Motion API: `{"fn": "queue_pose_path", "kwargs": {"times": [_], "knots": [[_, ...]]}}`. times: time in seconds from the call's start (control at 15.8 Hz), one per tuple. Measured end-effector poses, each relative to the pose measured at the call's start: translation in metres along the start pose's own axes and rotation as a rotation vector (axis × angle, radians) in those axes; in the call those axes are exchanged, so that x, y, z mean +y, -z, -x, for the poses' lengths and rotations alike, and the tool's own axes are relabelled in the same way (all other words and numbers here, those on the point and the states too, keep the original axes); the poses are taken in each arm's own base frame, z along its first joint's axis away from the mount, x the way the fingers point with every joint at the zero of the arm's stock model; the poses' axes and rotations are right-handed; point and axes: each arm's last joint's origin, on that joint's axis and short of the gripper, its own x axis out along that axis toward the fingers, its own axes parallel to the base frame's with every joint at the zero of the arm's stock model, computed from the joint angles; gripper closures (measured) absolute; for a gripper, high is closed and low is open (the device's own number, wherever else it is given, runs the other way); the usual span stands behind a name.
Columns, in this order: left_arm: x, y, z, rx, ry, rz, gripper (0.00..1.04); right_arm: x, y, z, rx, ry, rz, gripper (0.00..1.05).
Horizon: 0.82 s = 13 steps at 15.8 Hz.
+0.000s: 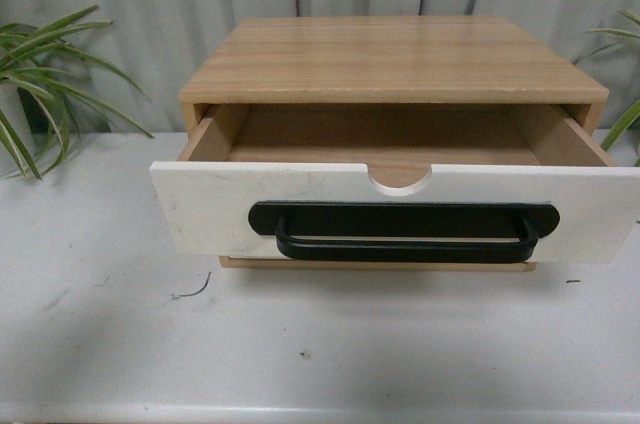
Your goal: Pull drawer
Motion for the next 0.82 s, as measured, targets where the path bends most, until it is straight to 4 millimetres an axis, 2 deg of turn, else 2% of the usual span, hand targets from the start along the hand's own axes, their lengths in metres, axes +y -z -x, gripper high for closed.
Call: {"fn": "queue_pose_path", "kwargs": {"times": [0.13,0.38,0.82], "knots": [[-0.009,0.004,0.007,-0.014,0.015,-0.001,1.03,0.003,0.005,0.007,-0.003,-0.001,0.001,1.03],[-0.008,0.015,0.017,-0.006,-0.001,-0.002,1.03,0.018,0.014,0.020,0.000,-0.017,0.002,1.03],[-0.008,0.026,0.032,-0.021,0.000,-0.002,1.03,0.016,0.027,0.036,-0.018,-0.002,0.002,1.03]]}}
